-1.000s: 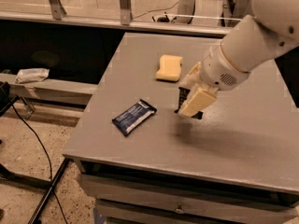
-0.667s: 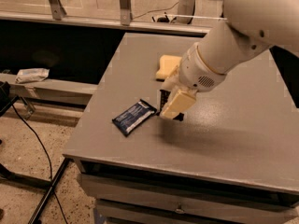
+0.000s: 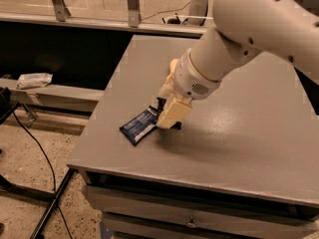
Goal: Move rxbar chocolate near rxbar blueberry
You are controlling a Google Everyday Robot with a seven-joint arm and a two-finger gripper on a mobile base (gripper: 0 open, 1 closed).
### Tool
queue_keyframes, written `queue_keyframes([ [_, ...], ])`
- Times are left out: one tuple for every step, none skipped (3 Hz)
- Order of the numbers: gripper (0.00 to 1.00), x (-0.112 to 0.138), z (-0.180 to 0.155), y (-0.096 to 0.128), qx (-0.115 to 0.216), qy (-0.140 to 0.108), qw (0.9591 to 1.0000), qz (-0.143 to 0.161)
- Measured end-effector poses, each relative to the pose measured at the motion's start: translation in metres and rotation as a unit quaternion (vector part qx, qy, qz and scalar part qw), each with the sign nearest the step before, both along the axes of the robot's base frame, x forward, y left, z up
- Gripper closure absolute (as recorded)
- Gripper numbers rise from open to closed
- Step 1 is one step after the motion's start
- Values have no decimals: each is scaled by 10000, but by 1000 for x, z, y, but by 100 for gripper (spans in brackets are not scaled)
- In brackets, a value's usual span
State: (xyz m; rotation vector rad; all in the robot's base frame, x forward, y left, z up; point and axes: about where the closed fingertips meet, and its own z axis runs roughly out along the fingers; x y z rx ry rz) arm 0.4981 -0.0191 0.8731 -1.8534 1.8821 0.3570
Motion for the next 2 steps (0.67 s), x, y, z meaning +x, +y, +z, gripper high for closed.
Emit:
queue_keyframes([
  [4, 3, -3, 0, -2, 28, 10000, -61],
  [0, 3, -4, -1, 9, 46, 10000, -77],
])
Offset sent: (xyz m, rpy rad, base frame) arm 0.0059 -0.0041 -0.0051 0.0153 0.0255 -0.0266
